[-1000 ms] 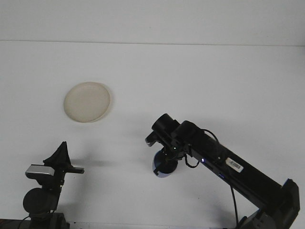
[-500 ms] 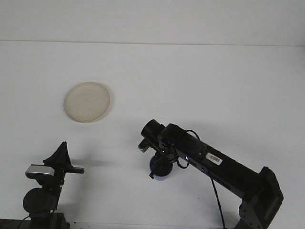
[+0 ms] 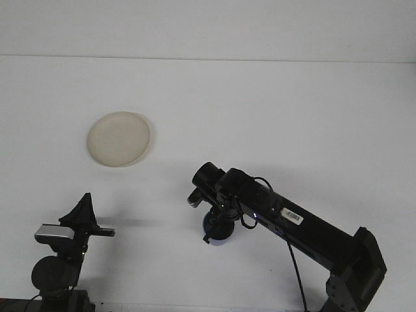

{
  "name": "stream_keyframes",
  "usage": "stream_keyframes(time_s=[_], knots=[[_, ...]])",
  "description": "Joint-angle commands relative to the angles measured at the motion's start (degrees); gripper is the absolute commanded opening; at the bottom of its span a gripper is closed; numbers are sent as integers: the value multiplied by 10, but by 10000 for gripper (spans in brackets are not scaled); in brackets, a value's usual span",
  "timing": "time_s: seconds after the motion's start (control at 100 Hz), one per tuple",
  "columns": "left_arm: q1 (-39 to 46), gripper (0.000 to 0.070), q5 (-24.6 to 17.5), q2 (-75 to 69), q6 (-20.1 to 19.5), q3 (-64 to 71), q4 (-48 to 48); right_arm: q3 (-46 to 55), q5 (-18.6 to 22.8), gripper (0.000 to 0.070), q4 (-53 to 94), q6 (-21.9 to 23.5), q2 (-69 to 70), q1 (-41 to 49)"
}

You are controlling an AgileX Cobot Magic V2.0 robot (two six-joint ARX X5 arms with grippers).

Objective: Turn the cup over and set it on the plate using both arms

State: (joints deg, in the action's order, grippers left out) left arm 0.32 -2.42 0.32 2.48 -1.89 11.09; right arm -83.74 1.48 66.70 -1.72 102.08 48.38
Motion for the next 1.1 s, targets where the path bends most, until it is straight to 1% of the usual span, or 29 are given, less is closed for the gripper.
stream_keyframes(time_s=[0.0,0.36,0.41,0.45,0.54,0.55,0.57,0.6,0.63,0.66,0.79,0.99,1.04,1.09], knots=[[0,12,3,-1,2,11,6,-14,1,5,-5,-7,13,8],[0,13,3,-1,2,11,5,-13,2,6,6,-8,30,8],[0,12,3,-1,2,11,5,-13,2,21,5,-8,30,8],[0,13,3,-1,2,11,5,-13,2,59,3,-8,30,8],[0,13,3,-1,2,11,5,-13,3,250,2,-9,30,8],[0,13,3,-1,2,11,5,-13,3,262,2,-9,30,8],[0,13,3,-1,2,11,5,-13,2,316,2,-9,30,8],[0,13,3,-1,2,11,5,-14,3,367,2,-9,30,8],[0,13,3,-1,2,11,6,-15,6,406,3,-9,28,8],[0,13,3,-1,2,11,6,-15,11,430,5,-9,24,7],[0,13,3,-1,2,11,9,-28,31,433,4,-11,-7,2],[0,10,3,-1,3,10,15,-54,31,432,-28,-9,-96,-10],[0,10,3,-1,16,9,18,-55,30,432,-45,-9,-126,-17],[0,10,3,-1,42,9,23,-55,30,432,-61,-9,-154,-24]])
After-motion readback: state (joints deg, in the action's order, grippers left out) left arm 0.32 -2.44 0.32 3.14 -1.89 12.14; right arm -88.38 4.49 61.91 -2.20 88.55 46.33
